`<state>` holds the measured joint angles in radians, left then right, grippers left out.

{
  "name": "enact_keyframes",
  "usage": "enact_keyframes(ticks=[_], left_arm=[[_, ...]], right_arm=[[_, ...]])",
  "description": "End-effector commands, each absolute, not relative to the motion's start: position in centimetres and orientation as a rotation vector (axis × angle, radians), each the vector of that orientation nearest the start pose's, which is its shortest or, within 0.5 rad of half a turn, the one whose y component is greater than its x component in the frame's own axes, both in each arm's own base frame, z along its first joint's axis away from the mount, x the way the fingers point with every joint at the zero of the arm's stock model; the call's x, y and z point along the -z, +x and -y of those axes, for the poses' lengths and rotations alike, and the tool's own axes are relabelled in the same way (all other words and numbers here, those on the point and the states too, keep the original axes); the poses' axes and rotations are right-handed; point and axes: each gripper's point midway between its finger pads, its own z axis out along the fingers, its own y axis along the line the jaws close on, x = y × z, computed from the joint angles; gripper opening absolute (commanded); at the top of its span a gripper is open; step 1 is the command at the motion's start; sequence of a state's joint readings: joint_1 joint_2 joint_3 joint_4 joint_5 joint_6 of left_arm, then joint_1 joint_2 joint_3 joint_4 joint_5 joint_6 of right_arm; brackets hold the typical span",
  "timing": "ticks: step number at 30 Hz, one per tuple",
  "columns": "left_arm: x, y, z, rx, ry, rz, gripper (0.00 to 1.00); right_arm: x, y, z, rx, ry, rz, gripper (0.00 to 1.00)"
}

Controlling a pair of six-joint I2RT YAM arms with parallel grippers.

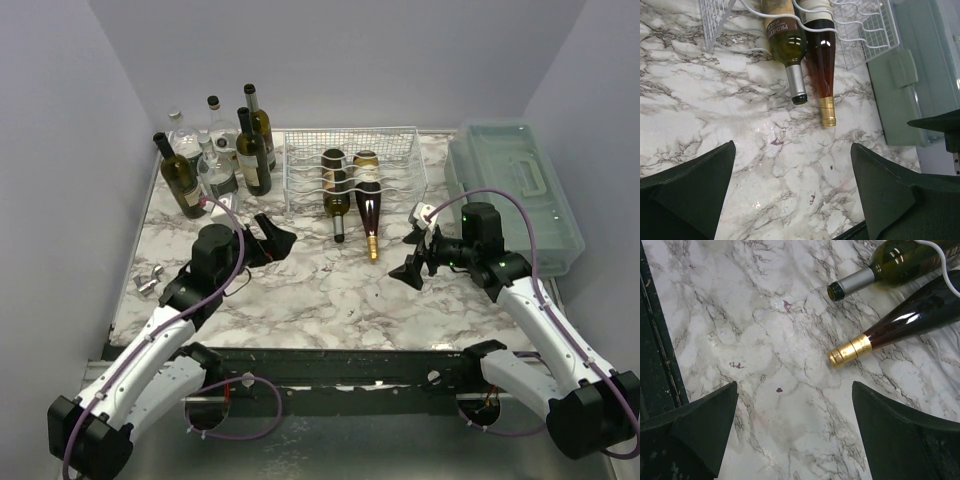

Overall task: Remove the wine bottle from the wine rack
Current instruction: Pick up the wine bottle from the wine rack.

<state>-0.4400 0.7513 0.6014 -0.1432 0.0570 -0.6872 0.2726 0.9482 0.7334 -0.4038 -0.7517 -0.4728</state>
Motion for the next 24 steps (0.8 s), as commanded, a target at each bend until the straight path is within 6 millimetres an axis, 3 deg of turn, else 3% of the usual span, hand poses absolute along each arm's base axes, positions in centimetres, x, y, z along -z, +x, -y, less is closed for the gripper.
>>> enact_keyframes(ticks=[1,15,24], left_arm=[[-22.2,27.0,16.6,0.729,-0.239,-1.927,0.99],[-20.0,29.1,20.2,0.469,-0.254,-2.089,0.99],[-18.7,30.5,23.7,0.453,-0.128,-2.174,0.99]], right_arm=[[-17.5,23.9,-17.2,-0.659,-1.129,-1.746,0.99],[-17.3,24.0,-17.0,-0.653,-1.128,-1.752,0.99],[-17.4,24.0,-17.0,-0.651,-1.128,-1.747,0.99]])
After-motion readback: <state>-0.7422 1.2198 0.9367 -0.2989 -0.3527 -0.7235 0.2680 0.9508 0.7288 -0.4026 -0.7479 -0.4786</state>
